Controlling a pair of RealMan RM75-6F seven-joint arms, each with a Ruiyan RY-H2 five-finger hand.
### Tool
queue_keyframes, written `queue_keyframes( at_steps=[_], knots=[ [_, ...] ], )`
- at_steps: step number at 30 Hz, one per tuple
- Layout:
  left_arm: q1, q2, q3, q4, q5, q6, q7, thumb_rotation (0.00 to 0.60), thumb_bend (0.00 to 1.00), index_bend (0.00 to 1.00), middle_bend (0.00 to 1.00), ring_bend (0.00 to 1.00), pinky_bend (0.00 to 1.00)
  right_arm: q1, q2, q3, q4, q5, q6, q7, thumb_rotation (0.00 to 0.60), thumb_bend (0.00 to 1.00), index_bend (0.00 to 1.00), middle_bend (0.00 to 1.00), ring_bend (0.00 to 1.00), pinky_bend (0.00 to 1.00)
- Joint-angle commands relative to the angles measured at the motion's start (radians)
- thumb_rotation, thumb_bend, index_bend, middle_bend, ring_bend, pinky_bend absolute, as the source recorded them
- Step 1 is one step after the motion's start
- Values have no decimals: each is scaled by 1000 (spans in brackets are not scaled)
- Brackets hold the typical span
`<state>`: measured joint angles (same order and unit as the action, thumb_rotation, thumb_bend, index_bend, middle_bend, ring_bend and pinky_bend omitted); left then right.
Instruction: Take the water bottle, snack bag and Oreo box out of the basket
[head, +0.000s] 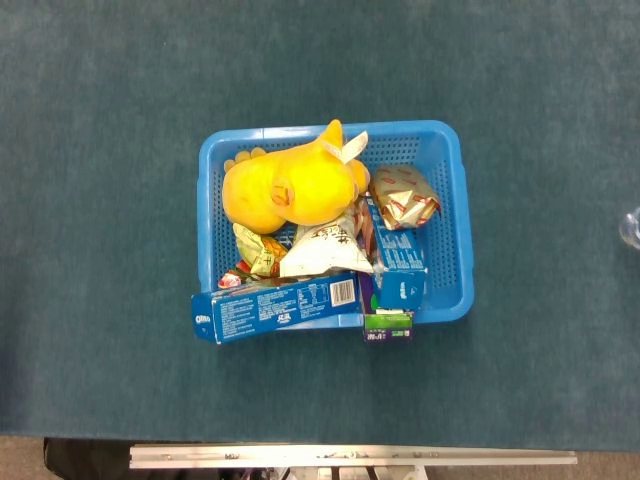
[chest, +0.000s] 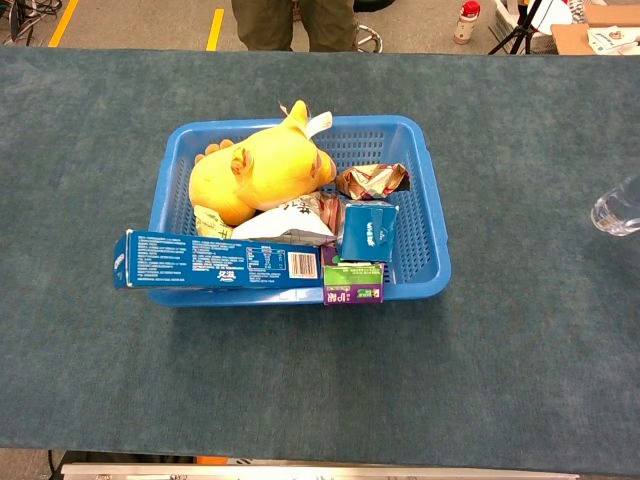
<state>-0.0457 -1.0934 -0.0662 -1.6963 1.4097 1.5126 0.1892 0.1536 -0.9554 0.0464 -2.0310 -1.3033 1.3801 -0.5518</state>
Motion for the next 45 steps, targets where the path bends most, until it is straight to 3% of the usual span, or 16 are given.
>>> queue_keyframes(
  at_steps=[1,6,13,22,29,36,45],
  knots=[
    [0,0,0,-1,-1,-1,1,600,446,424,409,394,440,0,24,-12,-25,34,-26,-12,600,161,743,682,673,572],
    [0,0,0,-1,-5,-2,2,600,446,423,409,394,440,5,41,-20,-30,39,-47,7,600,150,720,633,630,572],
    [-1,1,0,0,-7,-3,1,600,446,423,410,394,440,5,59,-26,-38,17,-53,49,600,113,458,516,537,573],
    [-1,2,0,-1,-8,-3,-1,600,446,423,410,395,440,2,77,-32,-47,-29,-42,82,600,6,275,396,447,573],
    [-1,2,-1,-1,-8,-1,-2,600,446,424,410,395,440,-4,74,-27,-40,-87,-16,126,600,0,240,356,416,573],
    [0,2,-1,-2,-9,0,-3,600,446,424,410,395,441,12,-13,-7,48,-237,30,212,600,0,241,359,409,573],
    [4,9,-2,-6,-5,9,-16,600,446,423,411,395,441,102,-159,22,151,-326,-40,121,600,0,277,368,408,513]
  ],
)
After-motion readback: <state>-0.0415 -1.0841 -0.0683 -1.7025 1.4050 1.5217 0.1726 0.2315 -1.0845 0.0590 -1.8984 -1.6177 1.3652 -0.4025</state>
